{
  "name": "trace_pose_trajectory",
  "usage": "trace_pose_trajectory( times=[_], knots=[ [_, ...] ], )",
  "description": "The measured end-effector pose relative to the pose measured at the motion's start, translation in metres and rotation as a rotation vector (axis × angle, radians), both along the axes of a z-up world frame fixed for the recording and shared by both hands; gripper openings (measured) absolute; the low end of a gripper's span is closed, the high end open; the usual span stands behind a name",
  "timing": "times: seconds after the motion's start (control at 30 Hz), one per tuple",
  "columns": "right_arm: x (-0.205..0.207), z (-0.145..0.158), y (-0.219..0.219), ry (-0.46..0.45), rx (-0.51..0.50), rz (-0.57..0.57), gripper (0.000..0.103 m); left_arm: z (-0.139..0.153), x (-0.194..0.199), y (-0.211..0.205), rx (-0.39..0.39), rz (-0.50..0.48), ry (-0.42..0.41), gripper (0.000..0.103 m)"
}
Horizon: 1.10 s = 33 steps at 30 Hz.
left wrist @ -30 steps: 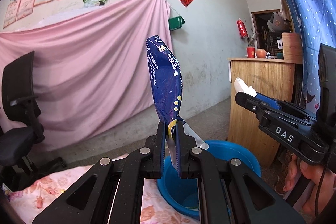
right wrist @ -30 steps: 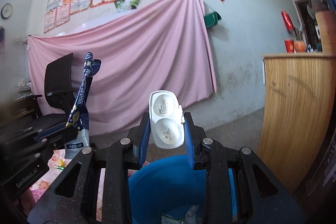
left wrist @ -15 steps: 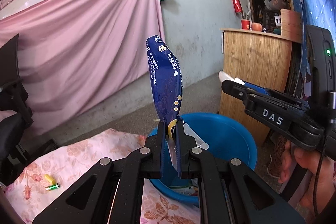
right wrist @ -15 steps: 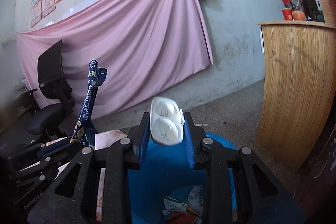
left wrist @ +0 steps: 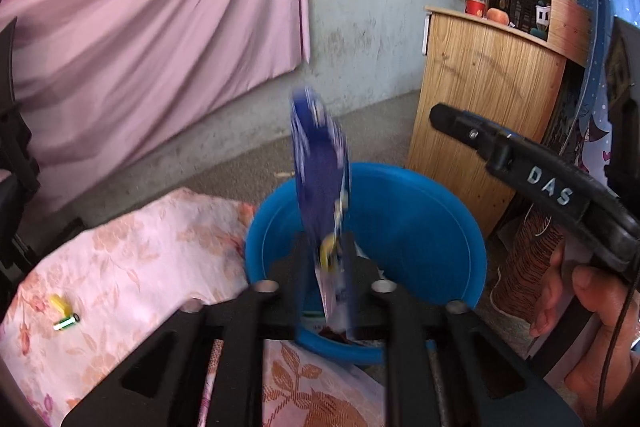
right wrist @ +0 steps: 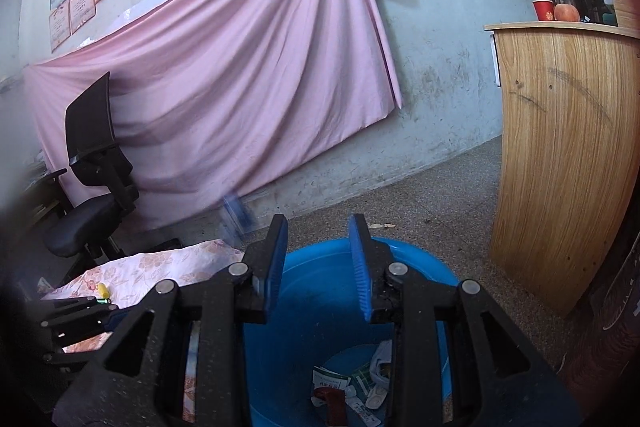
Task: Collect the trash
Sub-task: 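Open both tools to drop the wrapper and lens case into the basin, then move both tools back over the yellow cap and green battery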
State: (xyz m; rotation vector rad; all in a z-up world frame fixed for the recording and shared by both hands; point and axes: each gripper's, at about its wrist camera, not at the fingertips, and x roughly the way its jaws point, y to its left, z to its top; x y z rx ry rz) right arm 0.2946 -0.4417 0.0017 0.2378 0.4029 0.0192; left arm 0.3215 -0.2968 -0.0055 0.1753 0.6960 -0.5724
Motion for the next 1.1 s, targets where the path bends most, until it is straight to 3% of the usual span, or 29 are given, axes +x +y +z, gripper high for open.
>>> trace_pose_trajectory(
  times=[0.03, 0.07, 0.57, 0.8, 0.87, 0.97, 1.0, 1.1],
  knots=[
    [0.000, 0.000, -0.001, 0.002, 0.000, -0.001, 0.055, 0.001, 0.000, 0.002, -0.014, 0.006, 0.003, 0.035],
    [0.000, -0.001, -0.001, 0.005, 0.001, -0.002, 0.055, 0.002, 0.000, 0.006, -0.029, 0.012, 0.003, 0.037],
    [-0.001, 0.005, 0.003, -0.001, -0.012, -0.003, 0.059, 0.017, 0.001, 0.039, -0.061, 0.093, -0.009, 0.037],
    [-0.003, 0.023, 0.018, -0.064, 0.015, 0.015, 0.071, 0.036, -0.005, 0.071, -0.080, 0.166, -0.048, 0.038],
    [-0.004, 0.030, 0.027, -0.091, 0.023, 0.024, 0.078, 0.045, -0.008, 0.088, -0.088, 0.201, -0.075, 0.044],
    [-0.007, 0.038, 0.042, -0.133, 0.024, 0.022, 0.100, 0.058, -0.012, 0.108, -0.113, 0.247, -0.104, 0.052],
    [-0.008, 0.040, 0.047, -0.148, 0.022, 0.019, 0.103, 0.062, -0.014, 0.117, -0.121, 0.267, -0.113, 0.055],
    [-0.013, 0.047, 0.067, -0.204, 0.013, 0.029, 0.103, 0.072, -0.020, 0.145, -0.155, 0.336, -0.143, 0.078]
  ],
)
